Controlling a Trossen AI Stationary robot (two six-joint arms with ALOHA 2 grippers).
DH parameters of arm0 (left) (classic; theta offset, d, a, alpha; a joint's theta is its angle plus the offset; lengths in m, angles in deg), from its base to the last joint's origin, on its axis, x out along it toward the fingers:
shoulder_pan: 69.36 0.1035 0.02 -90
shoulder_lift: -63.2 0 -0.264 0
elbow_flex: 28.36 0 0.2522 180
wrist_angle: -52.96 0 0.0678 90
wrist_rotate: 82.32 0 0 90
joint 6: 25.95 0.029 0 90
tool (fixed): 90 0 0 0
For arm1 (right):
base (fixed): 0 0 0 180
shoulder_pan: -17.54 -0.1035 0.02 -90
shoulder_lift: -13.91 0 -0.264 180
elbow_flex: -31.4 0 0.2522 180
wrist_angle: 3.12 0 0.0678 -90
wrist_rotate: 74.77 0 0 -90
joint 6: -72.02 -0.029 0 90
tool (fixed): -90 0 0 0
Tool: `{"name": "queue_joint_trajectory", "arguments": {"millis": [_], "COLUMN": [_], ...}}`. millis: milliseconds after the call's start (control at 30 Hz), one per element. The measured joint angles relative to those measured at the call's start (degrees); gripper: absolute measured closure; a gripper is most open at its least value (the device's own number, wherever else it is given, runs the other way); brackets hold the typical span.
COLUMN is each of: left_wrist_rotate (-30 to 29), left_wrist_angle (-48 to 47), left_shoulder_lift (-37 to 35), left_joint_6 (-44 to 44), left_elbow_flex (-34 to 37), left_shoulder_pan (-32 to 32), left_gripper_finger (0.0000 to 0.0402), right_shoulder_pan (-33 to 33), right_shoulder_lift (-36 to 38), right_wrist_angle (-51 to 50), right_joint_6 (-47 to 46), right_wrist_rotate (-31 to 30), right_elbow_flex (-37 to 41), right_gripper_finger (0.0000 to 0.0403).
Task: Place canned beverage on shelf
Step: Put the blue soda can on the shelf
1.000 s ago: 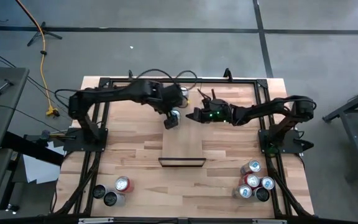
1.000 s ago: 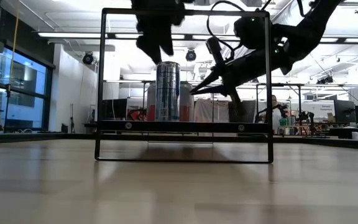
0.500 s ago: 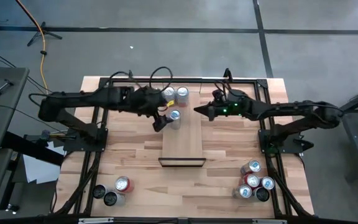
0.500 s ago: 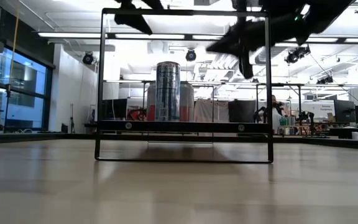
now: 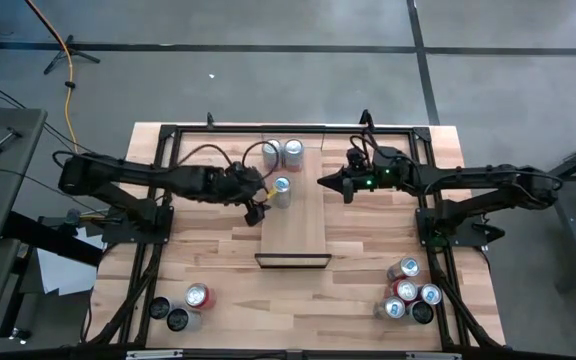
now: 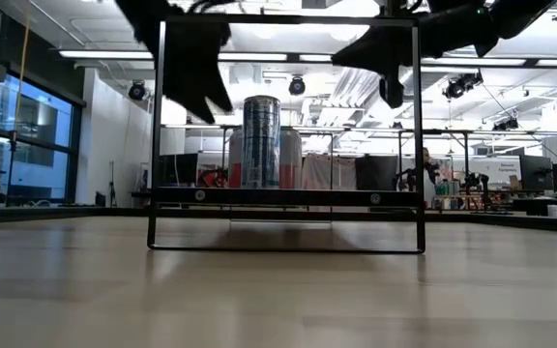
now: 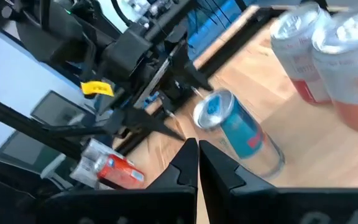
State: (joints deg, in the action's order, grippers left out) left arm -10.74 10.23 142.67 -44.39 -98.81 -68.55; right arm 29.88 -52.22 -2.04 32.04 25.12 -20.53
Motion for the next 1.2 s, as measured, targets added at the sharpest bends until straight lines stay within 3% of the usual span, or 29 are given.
{"name": "queue_joint_trajectory", "arguments": {"millis": [367,600,767,1067,1200], "left_wrist_rotate": [-8.52,-11.18,-9.05,-8.94,-8.91], "left_wrist_angle": [29.13,39.93,50.80,52.81,52.69], "left_shoulder_lift": [0.88,3.21,8.15,12.11,12.07], "left_joint_6": [-5.10,-8.22,-3.00,-1.89,-2.40], "left_elbow_flex": [14.25,16.05,16.00,13.94,13.82], "left_shoulder_pan": [-0.89,-0.87,-0.85,0.01,0.03], "left_gripper_finger": [0.0053,0.0053,0.0053,0.0058,0.0099], "right_shoulder_pan": [-0.02,-0.02,-0.01,-0.02,-0.02], "right_shoulder_lift": [-0.02,-0.02,-0.02,-0.02,-0.02], "right_wrist_angle": [-0.47,-0.47,-0.47,-0.62,-0.87], "right_joint_6": [0.50,0.60,0.55,0.00,0.11], "right_wrist_rotate": [-0.52,-2.81,-3.76,-3.60,-3.48], "right_elbow_flex": [0.00,0.00,0.00,0.00,0.00], "right_gripper_finger": [0.0403,0.0403,0.0403,0.0403,0.0403]}}
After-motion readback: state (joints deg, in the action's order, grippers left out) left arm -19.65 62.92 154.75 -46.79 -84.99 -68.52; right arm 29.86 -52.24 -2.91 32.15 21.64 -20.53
